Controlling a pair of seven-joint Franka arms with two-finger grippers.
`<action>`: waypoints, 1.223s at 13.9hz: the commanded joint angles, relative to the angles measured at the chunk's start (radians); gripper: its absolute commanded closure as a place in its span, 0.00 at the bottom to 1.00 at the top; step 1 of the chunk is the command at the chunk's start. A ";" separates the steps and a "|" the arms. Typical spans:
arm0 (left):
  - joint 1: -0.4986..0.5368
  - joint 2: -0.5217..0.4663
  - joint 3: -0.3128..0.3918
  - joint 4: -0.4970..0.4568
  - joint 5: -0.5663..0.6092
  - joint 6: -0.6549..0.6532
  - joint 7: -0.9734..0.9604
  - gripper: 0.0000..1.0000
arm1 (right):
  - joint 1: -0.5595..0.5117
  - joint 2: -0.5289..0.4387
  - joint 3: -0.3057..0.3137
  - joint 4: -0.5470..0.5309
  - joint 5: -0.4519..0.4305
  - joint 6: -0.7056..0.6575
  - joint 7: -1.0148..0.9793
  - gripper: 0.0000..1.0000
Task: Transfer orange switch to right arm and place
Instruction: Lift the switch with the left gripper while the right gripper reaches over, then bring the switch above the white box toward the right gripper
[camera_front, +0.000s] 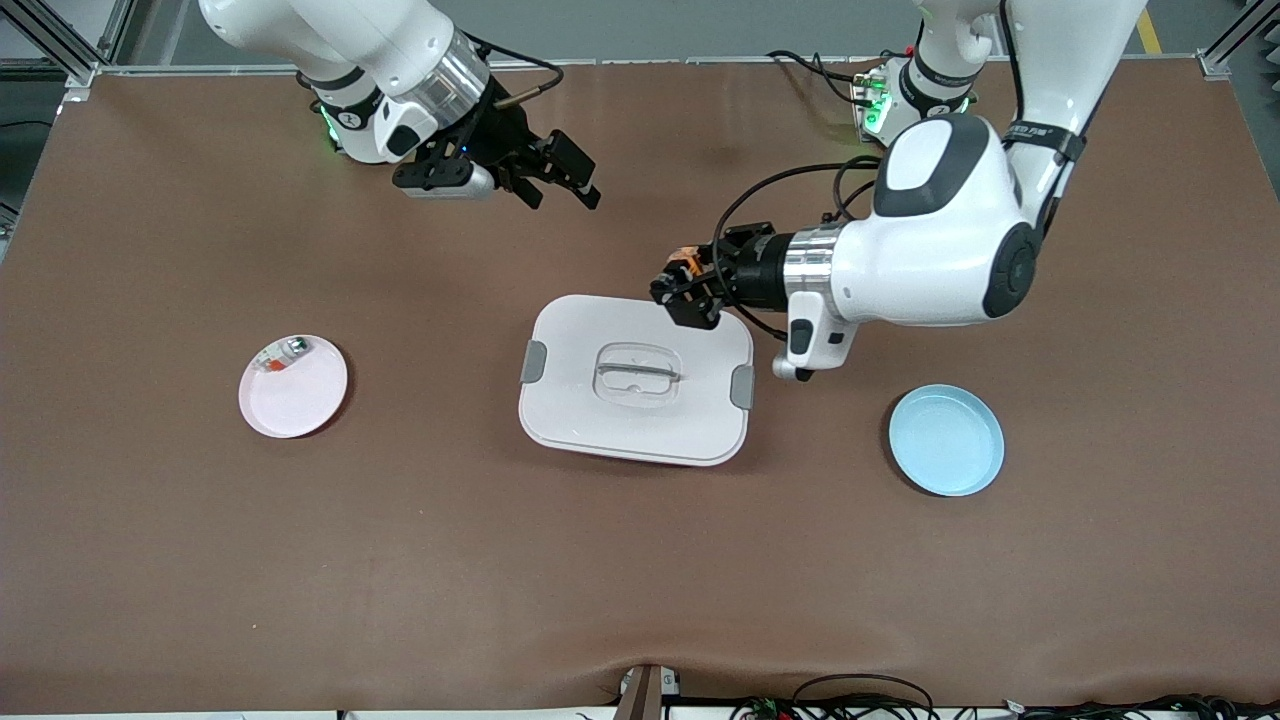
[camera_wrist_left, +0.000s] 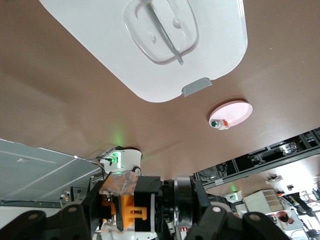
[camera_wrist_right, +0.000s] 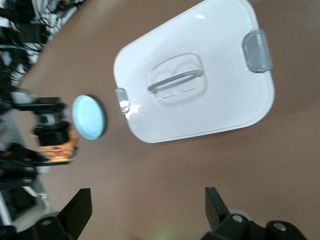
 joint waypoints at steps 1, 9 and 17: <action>-0.035 0.039 -0.006 0.026 -0.025 0.053 -0.047 1.00 | 0.038 0.005 -0.006 -0.010 0.049 0.073 0.085 0.00; -0.079 0.054 -0.005 0.026 -0.054 0.059 -0.109 1.00 | 0.077 0.160 -0.008 0.101 0.041 0.153 0.175 0.00; -0.089 0.054 -0.003 0.024 -0.045 0.059 -0.136 1.00 | 0.066 0.226 -0.011 0.142 0.044 0.155 0.179 0.00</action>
